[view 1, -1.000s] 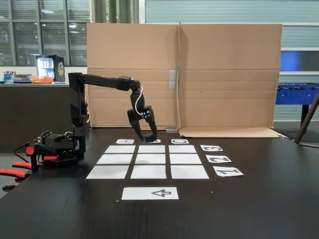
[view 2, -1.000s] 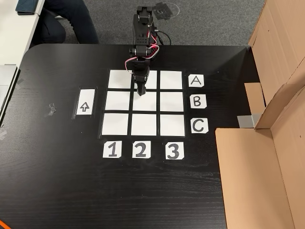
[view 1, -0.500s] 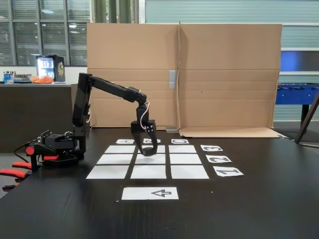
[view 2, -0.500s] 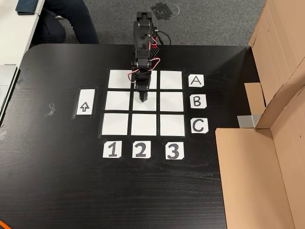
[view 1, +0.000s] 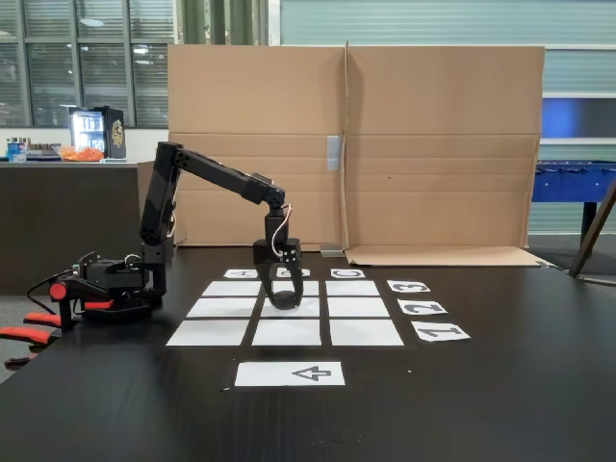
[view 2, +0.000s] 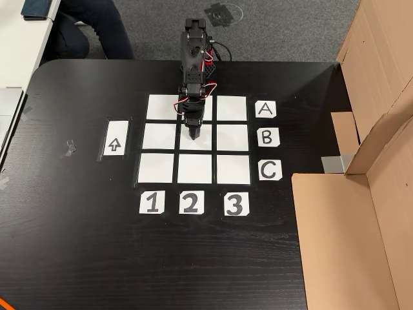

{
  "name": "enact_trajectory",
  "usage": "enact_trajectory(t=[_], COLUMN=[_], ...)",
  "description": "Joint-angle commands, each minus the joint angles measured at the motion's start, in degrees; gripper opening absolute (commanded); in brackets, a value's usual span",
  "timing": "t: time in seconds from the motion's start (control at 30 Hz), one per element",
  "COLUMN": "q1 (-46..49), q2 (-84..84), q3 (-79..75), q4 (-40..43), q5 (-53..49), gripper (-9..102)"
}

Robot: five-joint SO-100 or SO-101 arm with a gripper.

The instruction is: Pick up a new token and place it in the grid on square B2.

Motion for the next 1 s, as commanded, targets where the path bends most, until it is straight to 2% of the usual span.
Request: enact_trajectory(t=[0.0,0.53,0.97], q1=[-0.35,-0.35,-2.55], q2=[0.26,0.7,6.33], q3=[-0.26,1.58,6.42], q4=[-0.44,-0.53,-0.35], q5=[0.35,0.18,-0.62], gripper=[11,28,33])
